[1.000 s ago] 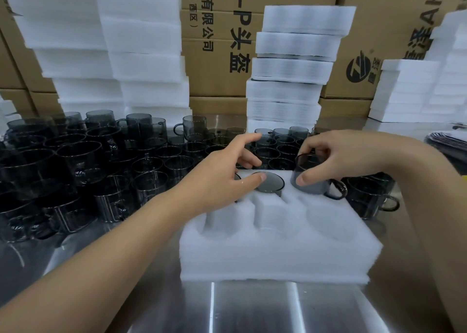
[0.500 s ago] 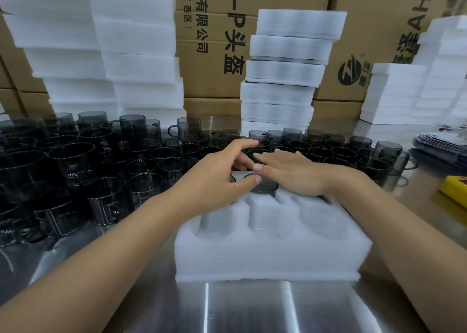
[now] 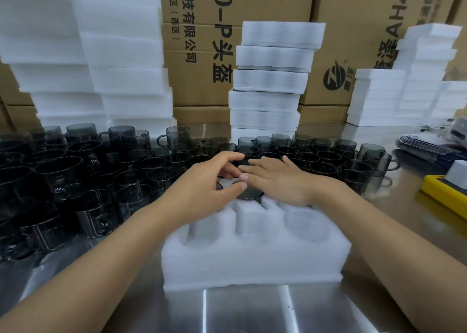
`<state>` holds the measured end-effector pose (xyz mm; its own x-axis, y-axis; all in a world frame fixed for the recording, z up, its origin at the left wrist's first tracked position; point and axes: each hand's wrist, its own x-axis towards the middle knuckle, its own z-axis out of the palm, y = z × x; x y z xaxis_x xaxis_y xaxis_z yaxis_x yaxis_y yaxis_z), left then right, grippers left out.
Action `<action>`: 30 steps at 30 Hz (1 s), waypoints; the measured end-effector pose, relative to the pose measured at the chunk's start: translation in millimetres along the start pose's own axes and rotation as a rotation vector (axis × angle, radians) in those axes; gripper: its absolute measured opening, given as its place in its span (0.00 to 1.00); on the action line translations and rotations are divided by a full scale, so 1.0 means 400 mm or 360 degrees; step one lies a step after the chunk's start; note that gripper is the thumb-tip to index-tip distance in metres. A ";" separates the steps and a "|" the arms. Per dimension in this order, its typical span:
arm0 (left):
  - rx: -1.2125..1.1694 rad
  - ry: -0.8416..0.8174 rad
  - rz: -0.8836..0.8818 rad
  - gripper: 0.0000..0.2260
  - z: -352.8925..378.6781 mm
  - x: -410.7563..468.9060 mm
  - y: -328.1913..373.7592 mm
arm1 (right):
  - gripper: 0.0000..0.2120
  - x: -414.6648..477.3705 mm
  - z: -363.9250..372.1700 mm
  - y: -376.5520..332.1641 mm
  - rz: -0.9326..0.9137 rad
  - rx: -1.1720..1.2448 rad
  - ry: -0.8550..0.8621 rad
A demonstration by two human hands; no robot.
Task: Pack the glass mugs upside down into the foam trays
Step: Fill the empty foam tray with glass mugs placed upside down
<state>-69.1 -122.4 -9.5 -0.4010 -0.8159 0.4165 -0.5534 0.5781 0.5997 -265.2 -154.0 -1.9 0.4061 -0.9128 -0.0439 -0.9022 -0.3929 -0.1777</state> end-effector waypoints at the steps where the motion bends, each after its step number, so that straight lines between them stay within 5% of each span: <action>1: -0.0008 0.0005 -0.0003 0.20 0.000 -0.001 0.000 | 0.29 -0.005 -0.002 -0.004 -0.0010 0.0038 0.0020; 5: -0.0008 0.0000 -0.0031 0.17 -0.004 -0.002 0.003 | 0.27 -0.031 -0.069 0.038 -0.0045 0.0642 0.0544; 8: -0.0037 0.0002 -0.0044 0.17 -0.005 -0.002 0.001 | 0.17 -0.030 -0.149 0.174 0.0368 0.0712 0.1211; 10: -0.0015 -0.0016 -0.0049 0.16 -0.003 0.000 0.000 | 0.18 -0.025 -0.179 0.289 0.0762 0.0495 0.1330; 13: 0.0049 -0.0036 -0.0045 0.15 -0.002 0.005 -0.001 | 0.20 -0.031 -0.190 0.423 0.1261 0.0135 0.1094; 17: 0.0059 -0.0029 -0.0039 0.14 -0.002 0.004 -0.002 | 0.18 -0.016 -0.159 0.487 0.1454 -0.0043 0.0628; 30: 0.0130 -0.0040 0.0002 0.10 -0.003 0.000 0.001 | 0.16 0.037 -0.101 0.515 0.1744 -0.0057 0.0477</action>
<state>-68.5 -122.1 -8.4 -0.4193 -0.8154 0.3991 -0.6104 0.5787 0.5409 -451.0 -253.0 0.7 -0.6511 -0.7548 0.0792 -0.7557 0.6350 -0.1601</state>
